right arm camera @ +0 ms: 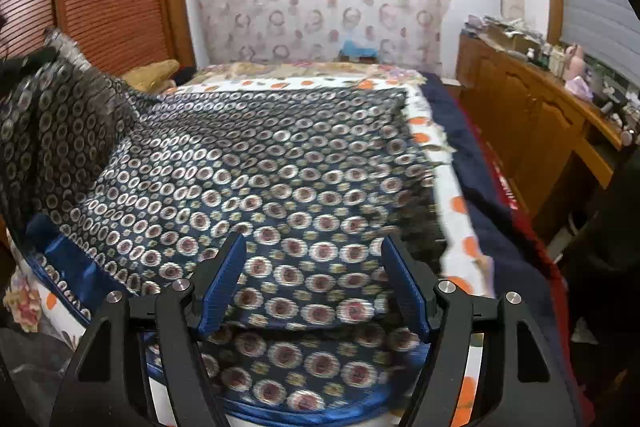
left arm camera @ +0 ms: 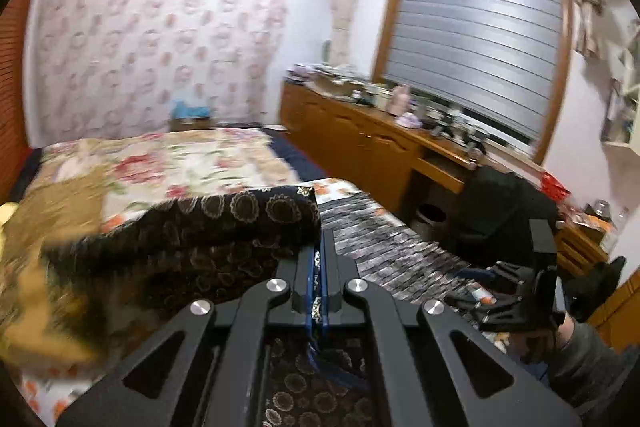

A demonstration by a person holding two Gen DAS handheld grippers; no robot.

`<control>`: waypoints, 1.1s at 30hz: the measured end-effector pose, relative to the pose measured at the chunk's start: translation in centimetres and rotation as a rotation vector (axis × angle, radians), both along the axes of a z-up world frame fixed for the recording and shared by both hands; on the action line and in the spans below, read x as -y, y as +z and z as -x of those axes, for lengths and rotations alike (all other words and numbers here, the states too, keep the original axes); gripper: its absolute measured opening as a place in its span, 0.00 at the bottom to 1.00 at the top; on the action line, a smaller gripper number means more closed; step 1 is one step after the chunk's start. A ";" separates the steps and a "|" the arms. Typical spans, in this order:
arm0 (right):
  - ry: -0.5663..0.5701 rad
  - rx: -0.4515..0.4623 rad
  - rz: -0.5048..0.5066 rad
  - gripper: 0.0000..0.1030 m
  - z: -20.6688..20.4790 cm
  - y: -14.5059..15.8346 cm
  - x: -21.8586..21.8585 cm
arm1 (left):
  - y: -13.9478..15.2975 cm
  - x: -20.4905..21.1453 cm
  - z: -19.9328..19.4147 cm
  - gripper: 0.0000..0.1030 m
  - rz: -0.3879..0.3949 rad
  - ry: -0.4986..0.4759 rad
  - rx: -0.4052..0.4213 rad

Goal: Fold small clothes

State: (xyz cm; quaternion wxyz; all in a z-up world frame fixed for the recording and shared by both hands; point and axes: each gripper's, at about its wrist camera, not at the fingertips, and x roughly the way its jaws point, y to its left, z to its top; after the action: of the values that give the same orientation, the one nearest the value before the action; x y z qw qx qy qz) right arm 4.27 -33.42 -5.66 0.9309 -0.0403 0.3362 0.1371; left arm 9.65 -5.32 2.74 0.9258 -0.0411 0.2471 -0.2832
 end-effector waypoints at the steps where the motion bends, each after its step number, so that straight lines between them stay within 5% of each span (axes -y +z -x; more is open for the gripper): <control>1: -0.005 0.004 -0.002 0.69 0.1 0.2 0.3 | 0.5 1.5 -0.7 0.00 -0.007 -0.030 0.004; 9: -0.047 0.030 -0.011 0.68 1.0 1.1 3.0 | 2.4 10.2 -2.0 0.00 -0.066 -0.195 0.021; 16: -0.075 0.031 -0.041 0.68 1.5 1.1 4.7 | 1.4 14.8 -2.1 0.00 -0.165 -0.219 -0.007; 19: -0.082 0.029 -0.048 0.68 1.5 1.1 5.2 | 0.3 14.6 -2.1 0.10 -0.169 -0.242 -0.042; 21: -0.089 0.031 -0.047 0.68 1.6 1.2 5.4 | 0.1 14.0 -2.0 0.33 -0.169 -0.238 -0.058; 22: -0.092 0.031 -0.048 0.68 1.7 1.2 5.5 | 0.0 13.8 -2.0 0.35 -0.169 -0.237 -0.057; 33: -0.091 0.052 -0.035 0.68 0.2 2.9 4.0 | -2.0 7.8 -2.0 0.39 -0.199 -0.124 -0.080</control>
State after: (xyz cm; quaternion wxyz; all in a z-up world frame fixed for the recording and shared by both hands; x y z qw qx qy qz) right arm 4.02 -37.37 -2.75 0.9451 -0.0122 0.3110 0.0995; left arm 11.66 -13.14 0.73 0.8954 0.0552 0.3126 -0.3121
